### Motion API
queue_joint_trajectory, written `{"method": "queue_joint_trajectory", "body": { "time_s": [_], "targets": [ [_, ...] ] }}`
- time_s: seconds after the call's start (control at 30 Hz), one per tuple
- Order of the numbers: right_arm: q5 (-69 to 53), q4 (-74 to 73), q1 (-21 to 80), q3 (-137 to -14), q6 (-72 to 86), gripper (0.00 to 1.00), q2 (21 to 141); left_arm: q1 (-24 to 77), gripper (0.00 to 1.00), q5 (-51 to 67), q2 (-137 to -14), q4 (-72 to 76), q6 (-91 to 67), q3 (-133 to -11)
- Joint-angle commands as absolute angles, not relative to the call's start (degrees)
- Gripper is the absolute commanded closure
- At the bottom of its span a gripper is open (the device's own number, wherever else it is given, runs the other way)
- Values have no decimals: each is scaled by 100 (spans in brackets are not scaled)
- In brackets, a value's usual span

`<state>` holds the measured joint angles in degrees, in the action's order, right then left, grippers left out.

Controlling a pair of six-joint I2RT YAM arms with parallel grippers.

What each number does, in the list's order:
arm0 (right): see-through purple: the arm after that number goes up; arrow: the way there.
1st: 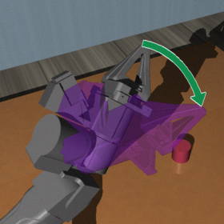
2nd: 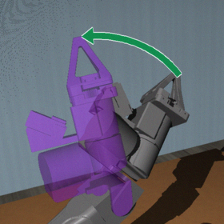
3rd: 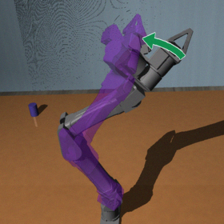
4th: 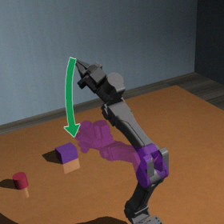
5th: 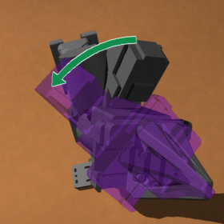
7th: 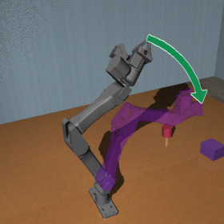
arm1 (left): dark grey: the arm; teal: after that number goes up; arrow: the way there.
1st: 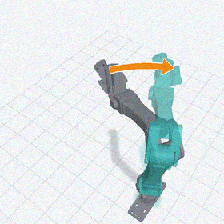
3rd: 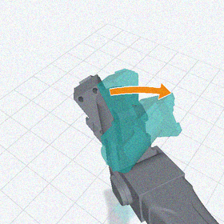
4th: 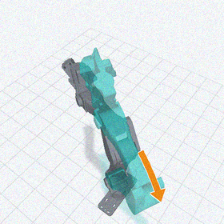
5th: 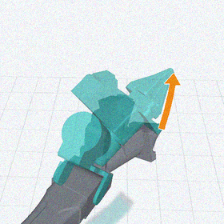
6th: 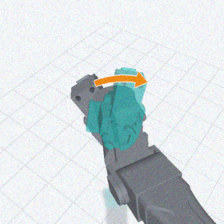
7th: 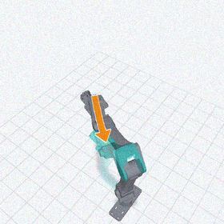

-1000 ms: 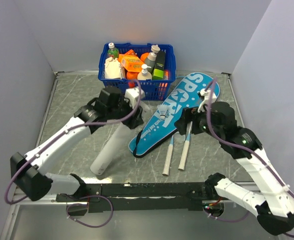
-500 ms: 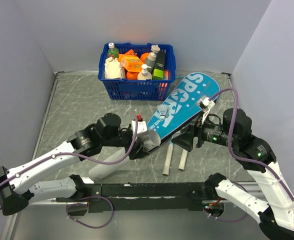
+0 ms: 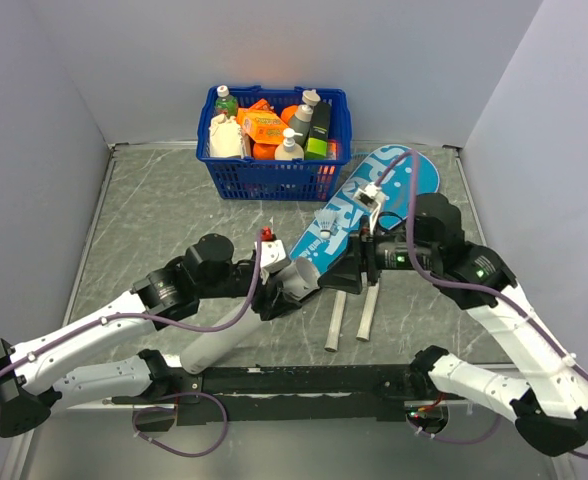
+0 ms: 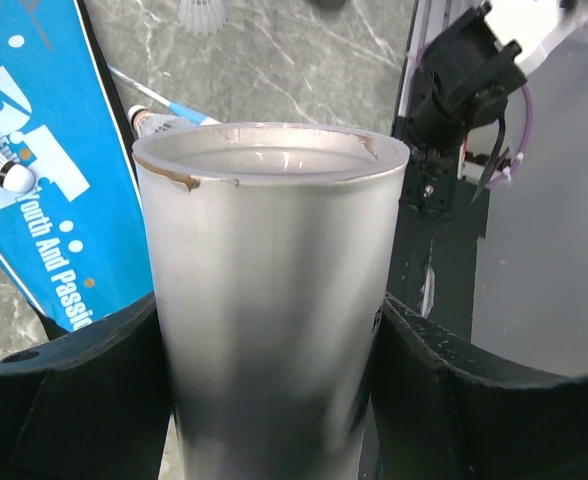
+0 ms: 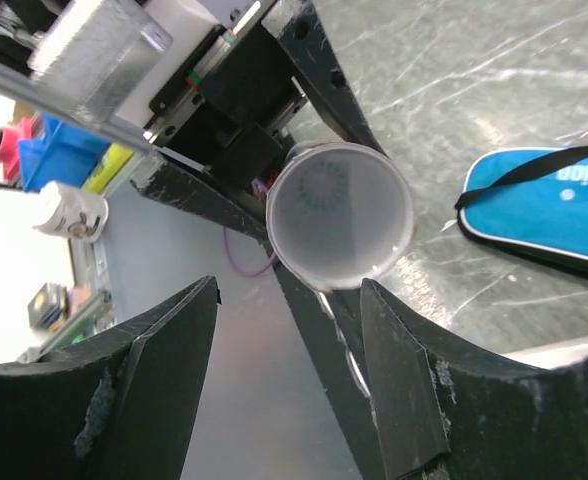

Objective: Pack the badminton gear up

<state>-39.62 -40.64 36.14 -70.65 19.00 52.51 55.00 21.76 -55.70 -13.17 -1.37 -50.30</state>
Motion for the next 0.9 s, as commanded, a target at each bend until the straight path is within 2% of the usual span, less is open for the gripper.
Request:
{"method": "queue_joint_trajectory", "body": {
  "time_s": [0.0,0.43,0.87],
  "targets": [
    [-3868,-3753,3840,-7400,1960,35,5431,5528,80,2171,-5502,-730,-448,-4975],
    [-3788,-3621,4095,-7690,1872,49,6064,5599,79,2294,-5712,-747,-440,-4948],
    [-3876,-3463,4201,-7497,1951,61,6161,5616,79,2109,-5722,-800,-431,-4957]
  ]
}}
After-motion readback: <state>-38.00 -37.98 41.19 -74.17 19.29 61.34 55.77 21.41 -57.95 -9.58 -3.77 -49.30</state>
